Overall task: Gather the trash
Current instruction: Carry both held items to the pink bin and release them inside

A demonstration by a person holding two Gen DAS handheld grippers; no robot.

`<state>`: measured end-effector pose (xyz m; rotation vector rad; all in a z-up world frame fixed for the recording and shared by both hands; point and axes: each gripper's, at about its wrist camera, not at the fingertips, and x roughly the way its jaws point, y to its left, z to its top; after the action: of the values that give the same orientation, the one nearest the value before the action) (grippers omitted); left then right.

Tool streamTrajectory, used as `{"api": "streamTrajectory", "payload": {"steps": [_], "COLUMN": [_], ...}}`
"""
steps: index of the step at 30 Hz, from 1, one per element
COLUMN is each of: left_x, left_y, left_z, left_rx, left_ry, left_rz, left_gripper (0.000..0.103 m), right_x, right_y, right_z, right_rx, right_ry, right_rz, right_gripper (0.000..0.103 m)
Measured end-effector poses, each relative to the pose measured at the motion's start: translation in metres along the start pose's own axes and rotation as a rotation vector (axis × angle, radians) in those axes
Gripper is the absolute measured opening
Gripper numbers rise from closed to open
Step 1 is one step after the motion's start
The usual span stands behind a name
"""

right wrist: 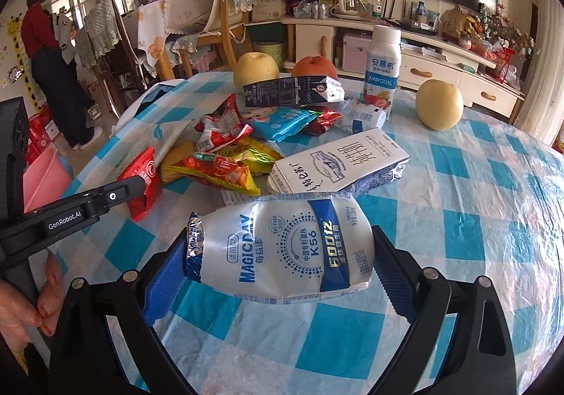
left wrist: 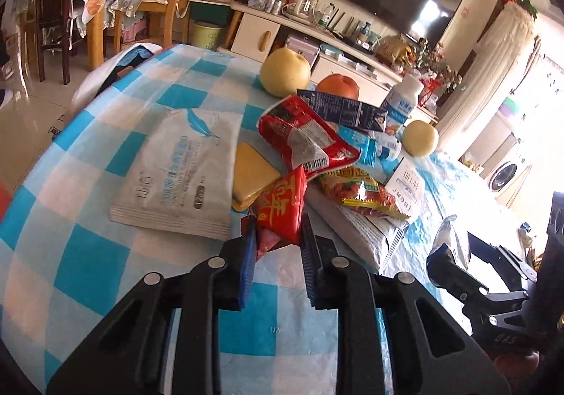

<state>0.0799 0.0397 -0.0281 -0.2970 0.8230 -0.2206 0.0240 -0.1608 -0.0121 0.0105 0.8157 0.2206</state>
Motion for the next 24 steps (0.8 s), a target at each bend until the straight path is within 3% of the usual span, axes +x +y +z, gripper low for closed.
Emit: {"api": "streamTrajectory", "payload": {"steps": [15,21,24], "left_x": [-0.06,-0.105,-0.132], "left_y": [0.047,0.093,0.127], "left_z": [0.012,0.018,0.019], "left_rx": [-0.114,-0.215,-0.299], "left_ry": [-0.131,-0.268,-0.351], "left_rz": [-0.027,0.07,0.172], "left_gripper": [0.024,0.024,0.024], "right_x": [-0.012,-0.015,-0.014], "right_y": [0.047,0.101,0.145], "right_z": [0.01,0.031,0.048], "right_rx": [0.062,0.033,-0.01], "right_ry": [-0.04,-0.069,-0.085], "right_rz": [0.095,0.182,0.256], "right_gripper": [0.094,0.094,0.094]}}
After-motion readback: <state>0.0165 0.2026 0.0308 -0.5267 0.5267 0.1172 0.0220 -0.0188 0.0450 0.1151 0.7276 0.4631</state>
